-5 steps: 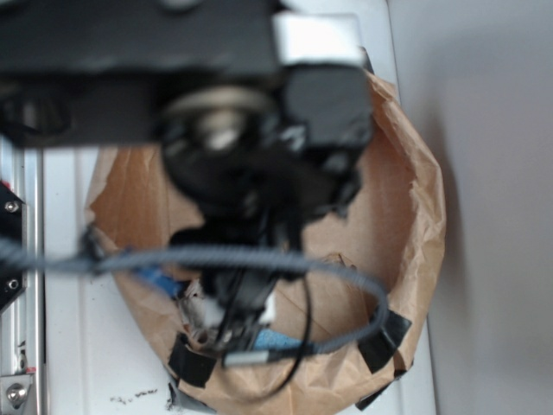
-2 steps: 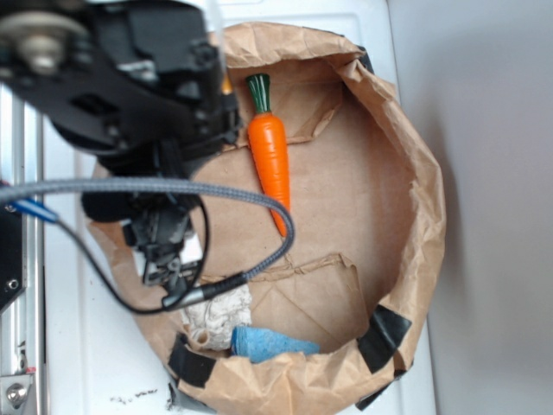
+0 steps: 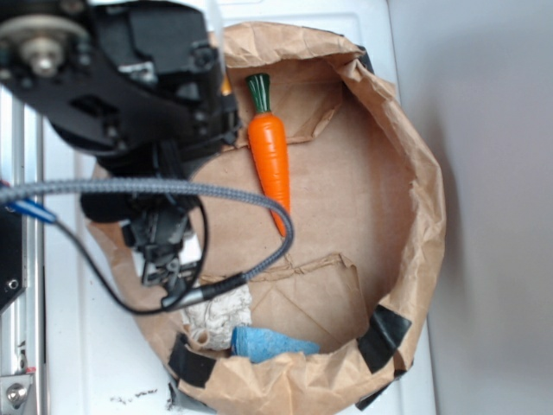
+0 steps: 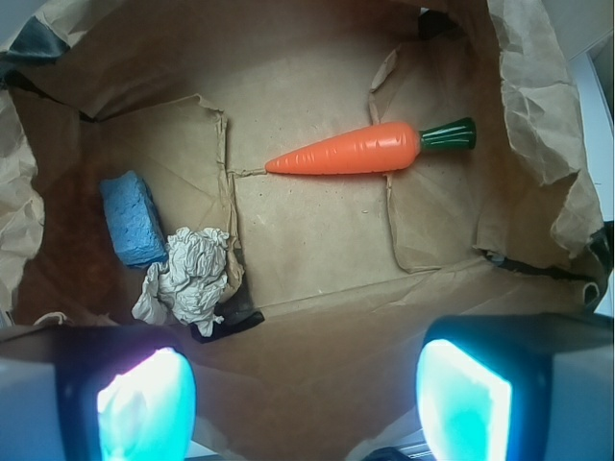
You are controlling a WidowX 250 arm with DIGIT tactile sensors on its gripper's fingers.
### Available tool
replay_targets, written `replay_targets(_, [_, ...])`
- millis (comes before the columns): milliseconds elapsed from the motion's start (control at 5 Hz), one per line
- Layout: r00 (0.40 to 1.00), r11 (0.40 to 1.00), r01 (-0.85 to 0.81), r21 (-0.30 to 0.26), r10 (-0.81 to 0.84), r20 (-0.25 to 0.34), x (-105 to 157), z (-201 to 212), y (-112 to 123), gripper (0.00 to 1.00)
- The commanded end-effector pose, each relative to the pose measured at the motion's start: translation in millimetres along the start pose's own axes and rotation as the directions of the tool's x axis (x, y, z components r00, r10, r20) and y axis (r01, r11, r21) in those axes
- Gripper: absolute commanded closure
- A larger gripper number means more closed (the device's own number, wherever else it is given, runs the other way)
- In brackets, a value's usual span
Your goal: Grab the carrot.
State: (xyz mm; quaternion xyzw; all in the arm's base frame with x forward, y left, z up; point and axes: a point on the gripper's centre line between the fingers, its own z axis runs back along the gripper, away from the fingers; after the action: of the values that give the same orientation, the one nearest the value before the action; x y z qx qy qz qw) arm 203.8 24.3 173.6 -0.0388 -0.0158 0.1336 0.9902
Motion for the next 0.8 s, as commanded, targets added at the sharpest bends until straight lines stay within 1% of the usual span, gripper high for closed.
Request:
replay_targets(0, [0.98, 0.982, -0.187, -0.018, 0.188, 0.061, 29, -2, 3, 0.0])
replay_targets(200, [0.956, 0.962, -0.274, -0.014, 0.274, 0.109, 52, -15, -15, 0.0])
replay_targets(400, [0.854, 0.865, -0.5, -0.036, 0.499, 0.147, 63, -27, -18, 0.0])
replay_targets(600, [0.735, 0.76, -0.648, -0.043, 0.64, 0.224, 78, -45, -5, 0.0])
